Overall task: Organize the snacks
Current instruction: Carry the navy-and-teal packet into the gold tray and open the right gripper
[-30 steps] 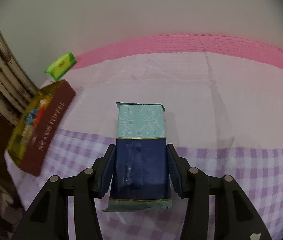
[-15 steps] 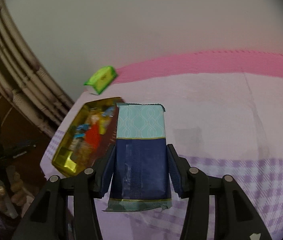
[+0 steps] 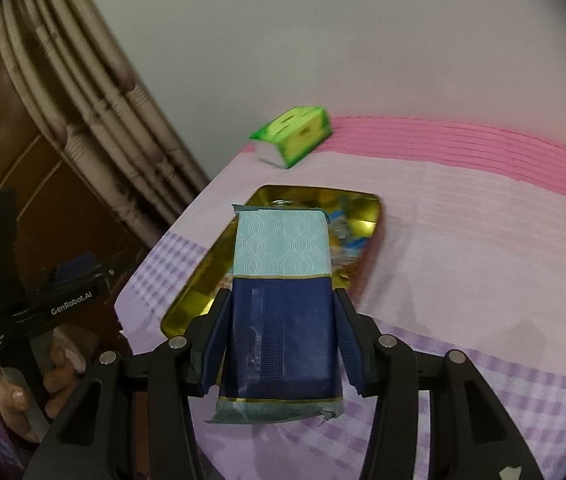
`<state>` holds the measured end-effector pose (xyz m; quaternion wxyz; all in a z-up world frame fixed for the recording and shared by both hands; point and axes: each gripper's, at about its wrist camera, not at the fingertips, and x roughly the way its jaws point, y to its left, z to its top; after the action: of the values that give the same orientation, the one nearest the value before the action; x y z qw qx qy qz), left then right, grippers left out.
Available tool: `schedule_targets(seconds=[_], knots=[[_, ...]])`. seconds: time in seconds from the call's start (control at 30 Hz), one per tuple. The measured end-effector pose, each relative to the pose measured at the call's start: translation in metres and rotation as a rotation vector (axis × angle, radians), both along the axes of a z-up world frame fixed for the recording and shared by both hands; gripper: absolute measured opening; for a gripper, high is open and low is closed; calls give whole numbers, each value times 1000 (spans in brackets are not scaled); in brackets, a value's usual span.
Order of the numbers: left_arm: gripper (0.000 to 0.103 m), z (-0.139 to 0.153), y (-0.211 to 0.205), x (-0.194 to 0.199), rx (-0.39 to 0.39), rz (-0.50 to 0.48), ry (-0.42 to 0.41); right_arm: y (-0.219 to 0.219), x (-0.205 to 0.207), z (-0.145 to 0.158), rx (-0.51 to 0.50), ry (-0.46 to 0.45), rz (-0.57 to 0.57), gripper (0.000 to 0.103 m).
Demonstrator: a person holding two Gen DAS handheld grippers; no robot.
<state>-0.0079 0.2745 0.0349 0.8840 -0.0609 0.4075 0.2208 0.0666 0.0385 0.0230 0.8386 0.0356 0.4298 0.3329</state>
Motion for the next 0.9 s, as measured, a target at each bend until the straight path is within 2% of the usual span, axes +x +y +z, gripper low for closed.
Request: schedule_targets(seconds=[0.17,0.3,0.5,0.9], knots=[[78,-3,1,2,-14,-11,7,28,10,-13,-13,19,22,47],[78,-6,-2,5,7,-24,24,40,15,-24,-31,35,29,47],[78,-9,-6,9,21,-53,36,52,23,-37,-51,51,29,47],[78,-12,-5,11,-15,-70,50,63,34,-49,-65,77,22,47]])
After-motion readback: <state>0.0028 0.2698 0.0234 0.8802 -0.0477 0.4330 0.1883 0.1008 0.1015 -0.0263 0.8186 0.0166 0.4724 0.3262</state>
